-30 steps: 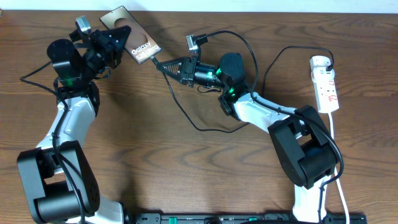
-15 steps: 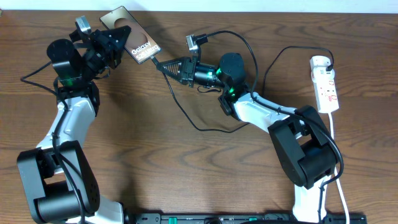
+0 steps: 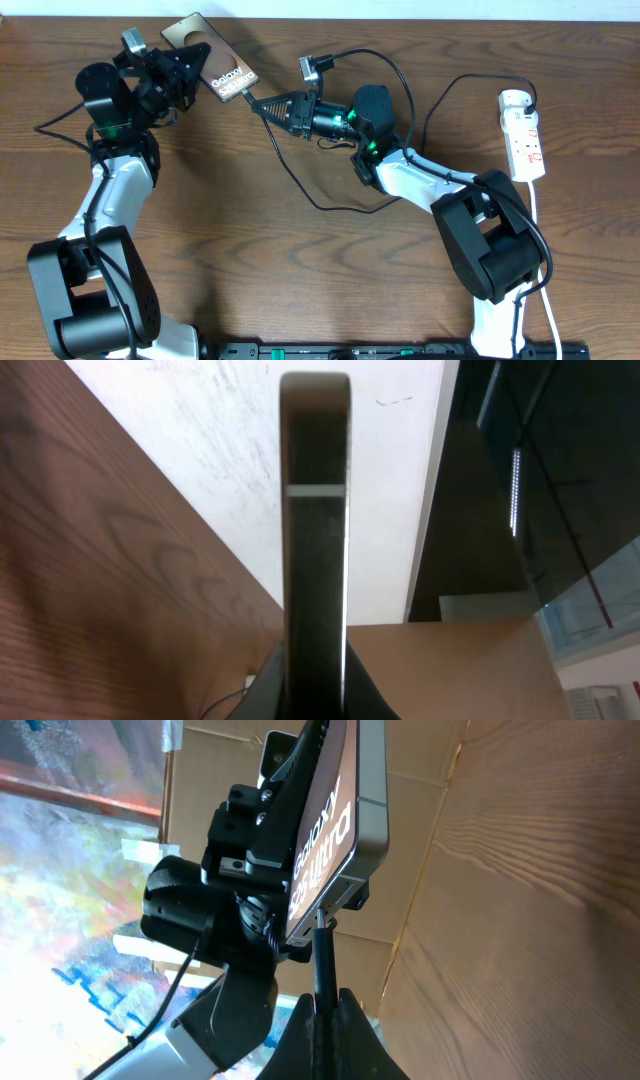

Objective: Plug charger to phone and switch on socket

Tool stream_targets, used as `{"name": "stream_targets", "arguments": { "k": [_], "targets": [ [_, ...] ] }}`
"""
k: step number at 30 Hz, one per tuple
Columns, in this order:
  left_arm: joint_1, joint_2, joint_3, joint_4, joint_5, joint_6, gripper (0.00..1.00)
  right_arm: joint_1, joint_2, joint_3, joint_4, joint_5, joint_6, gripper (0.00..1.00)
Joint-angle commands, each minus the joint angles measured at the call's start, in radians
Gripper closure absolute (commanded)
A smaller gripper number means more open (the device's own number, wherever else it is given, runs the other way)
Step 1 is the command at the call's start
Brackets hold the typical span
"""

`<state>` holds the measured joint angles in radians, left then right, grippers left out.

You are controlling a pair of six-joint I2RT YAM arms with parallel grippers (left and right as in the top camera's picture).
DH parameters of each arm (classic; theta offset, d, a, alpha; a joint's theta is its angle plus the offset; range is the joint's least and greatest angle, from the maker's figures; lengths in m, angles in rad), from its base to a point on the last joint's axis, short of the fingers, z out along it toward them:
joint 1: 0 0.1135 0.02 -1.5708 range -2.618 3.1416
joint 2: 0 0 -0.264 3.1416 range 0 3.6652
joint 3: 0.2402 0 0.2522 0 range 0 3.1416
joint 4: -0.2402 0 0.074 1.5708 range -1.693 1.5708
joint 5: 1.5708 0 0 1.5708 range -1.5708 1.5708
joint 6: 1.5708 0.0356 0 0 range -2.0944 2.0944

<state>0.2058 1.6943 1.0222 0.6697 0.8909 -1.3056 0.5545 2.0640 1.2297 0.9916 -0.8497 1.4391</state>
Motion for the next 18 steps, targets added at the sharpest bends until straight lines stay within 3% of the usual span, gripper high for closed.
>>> {"name": "stream_targets", "arguments": {
  "k": [1, 18],
  "targets": [
    [-0.003, -0.013, 0.008, 0.013, 0.032, -0.008, 0.92, 0.011, -0.001, 0.020, 0.000, 0.028, -0.015, 0.99],
    [-0.003, -0.013, 0.008, 0.025, 0.039, 0.003, 0.93, 0.023, -0.001, 0.020, 0.000, 0.028, -0.015, 0.99]
  ]
}}
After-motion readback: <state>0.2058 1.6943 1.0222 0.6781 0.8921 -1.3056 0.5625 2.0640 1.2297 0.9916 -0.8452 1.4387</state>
